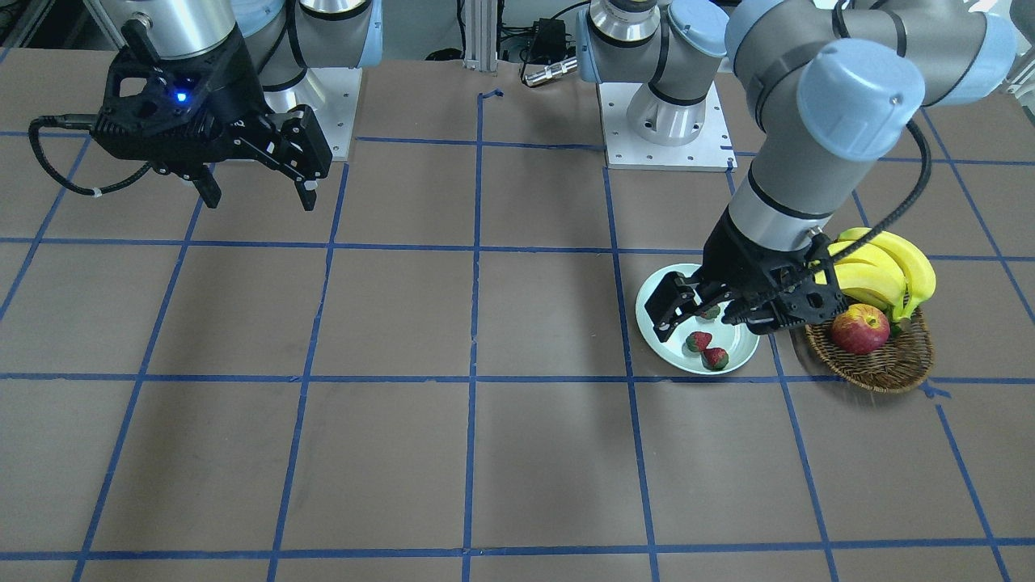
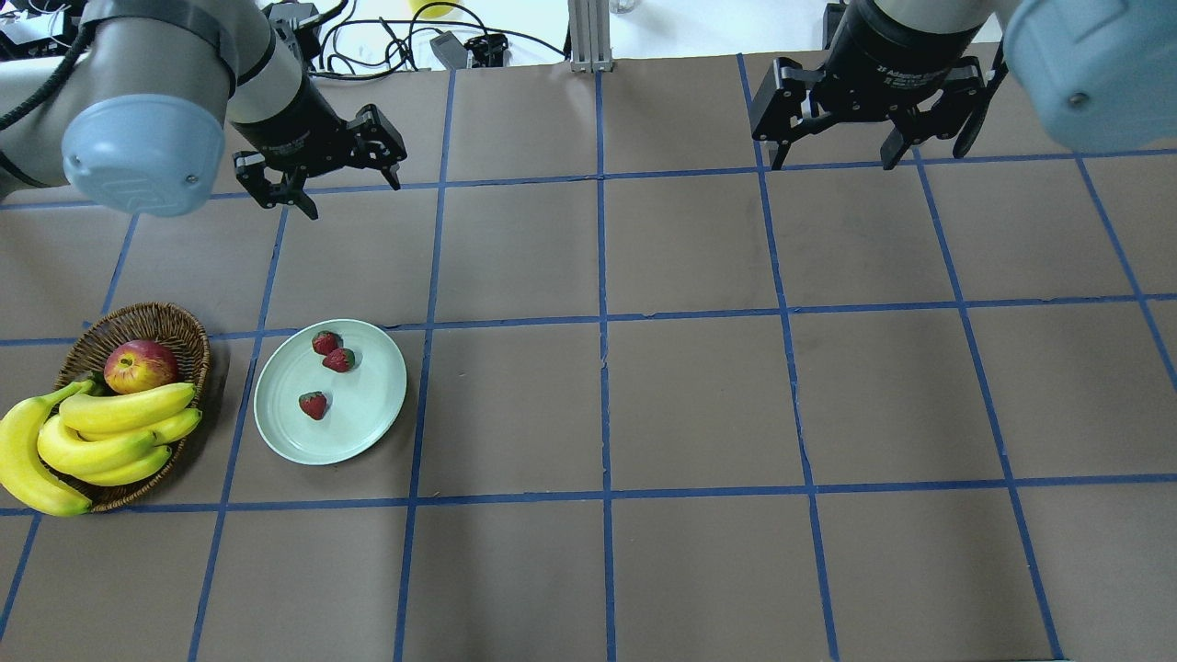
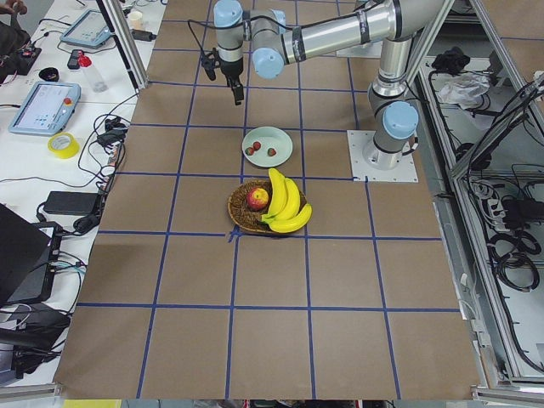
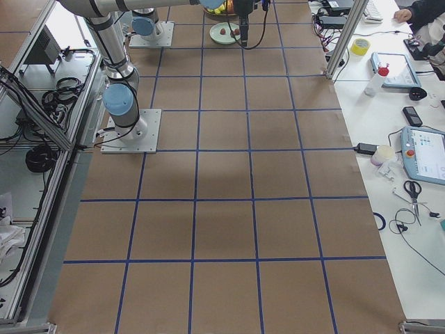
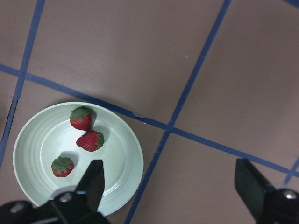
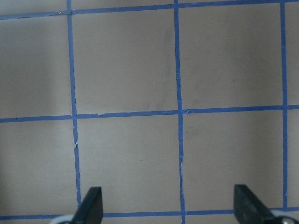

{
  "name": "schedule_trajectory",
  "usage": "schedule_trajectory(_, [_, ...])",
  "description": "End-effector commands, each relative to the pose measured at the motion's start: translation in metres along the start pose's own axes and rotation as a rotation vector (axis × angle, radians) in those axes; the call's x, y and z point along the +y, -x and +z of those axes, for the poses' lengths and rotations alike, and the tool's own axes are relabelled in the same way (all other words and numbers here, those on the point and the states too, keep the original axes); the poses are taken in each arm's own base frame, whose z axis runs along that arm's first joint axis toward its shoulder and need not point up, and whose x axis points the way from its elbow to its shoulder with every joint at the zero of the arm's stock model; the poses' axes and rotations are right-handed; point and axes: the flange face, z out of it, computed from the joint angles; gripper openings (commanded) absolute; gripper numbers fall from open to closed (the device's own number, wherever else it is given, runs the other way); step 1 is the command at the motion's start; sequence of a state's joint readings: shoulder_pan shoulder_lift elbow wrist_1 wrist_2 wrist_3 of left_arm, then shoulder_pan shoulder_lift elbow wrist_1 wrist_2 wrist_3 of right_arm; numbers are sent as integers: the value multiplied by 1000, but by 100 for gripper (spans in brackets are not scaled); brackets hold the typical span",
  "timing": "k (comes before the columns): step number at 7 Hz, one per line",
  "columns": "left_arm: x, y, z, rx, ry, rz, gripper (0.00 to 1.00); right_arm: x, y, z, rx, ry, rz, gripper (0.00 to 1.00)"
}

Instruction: Collect all strawberries into plate

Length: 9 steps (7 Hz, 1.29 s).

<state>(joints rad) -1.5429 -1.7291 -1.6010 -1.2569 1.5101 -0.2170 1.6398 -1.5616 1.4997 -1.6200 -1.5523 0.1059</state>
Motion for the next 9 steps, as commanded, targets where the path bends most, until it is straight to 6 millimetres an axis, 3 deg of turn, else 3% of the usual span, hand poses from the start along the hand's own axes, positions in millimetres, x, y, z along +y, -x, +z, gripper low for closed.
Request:
schedule_trajectory(1, [25, -6, -43, -1, -35, 190, 100, 0, 0, 0, -1, 1, 0, 100])
schedule_trajectory(2, [38, -6, -57, 0, -20, 191, 100, 0, 0, 0, 0, 1, 0, 100])
schedule_trajectory(5, [73, -30, -64, -16, 28, 257, 100, 0, 0, 0, 2, 2, -2, 100])
schedule_trajectory(7, [82, -16, -79, -27, 63, 245, 100, 0, 0, 0, 0, 2, -2, 100])
schedule_trajectory(9, [72, 5, -81, -30, 61, 243, 100, 0, 0, 1, 2, 4, -2, 100])
